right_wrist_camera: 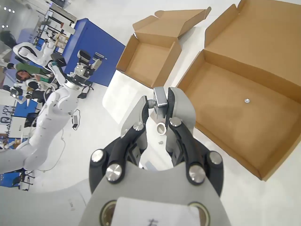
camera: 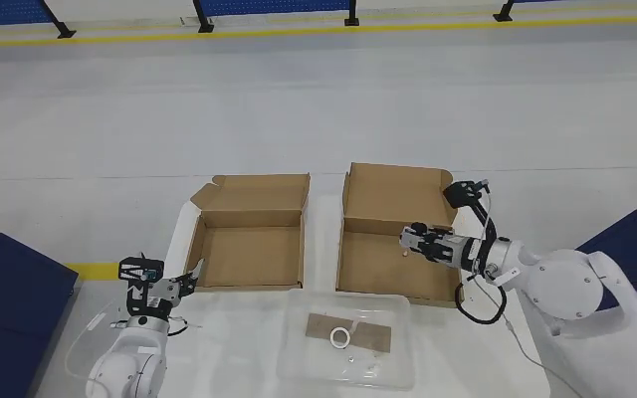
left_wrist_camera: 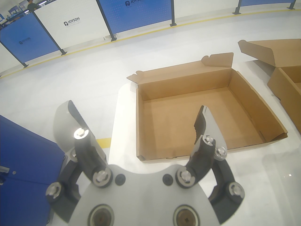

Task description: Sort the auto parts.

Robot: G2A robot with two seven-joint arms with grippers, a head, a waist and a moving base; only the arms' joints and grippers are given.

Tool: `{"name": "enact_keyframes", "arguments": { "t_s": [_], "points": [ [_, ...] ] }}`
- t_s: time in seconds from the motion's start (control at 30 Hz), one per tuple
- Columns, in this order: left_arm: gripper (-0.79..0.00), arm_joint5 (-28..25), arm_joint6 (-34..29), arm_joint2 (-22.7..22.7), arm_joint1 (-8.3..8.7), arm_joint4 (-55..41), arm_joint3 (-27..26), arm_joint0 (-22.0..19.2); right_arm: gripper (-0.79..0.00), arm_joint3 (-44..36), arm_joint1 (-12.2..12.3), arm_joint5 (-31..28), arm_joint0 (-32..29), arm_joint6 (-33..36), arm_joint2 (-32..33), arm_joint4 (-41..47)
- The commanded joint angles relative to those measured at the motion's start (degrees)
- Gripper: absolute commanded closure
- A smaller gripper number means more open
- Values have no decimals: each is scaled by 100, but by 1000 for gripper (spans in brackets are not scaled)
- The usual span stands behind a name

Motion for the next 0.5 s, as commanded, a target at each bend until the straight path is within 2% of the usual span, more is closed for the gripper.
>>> {"name": "enact_keyframes", "arguments": {
  "t_s": [0.0,0.23,0.33,0.47],
  "points": [
    [-785,0,0,0,0,0,0,0,0,-2,0,-4,-5,-6,9,18],
    [-785,0,0,0,0,0,0,0,0,-2,0,-5,-7,-24,9,-14],
    [-785,0,0,0,0,0,0,0,0,-55,20,407,39,5,-122,-1014],
    [-785,0,0,0,0,0,0,0,0,33,-4,933,378,218,-641,-2217]
  ]
}}
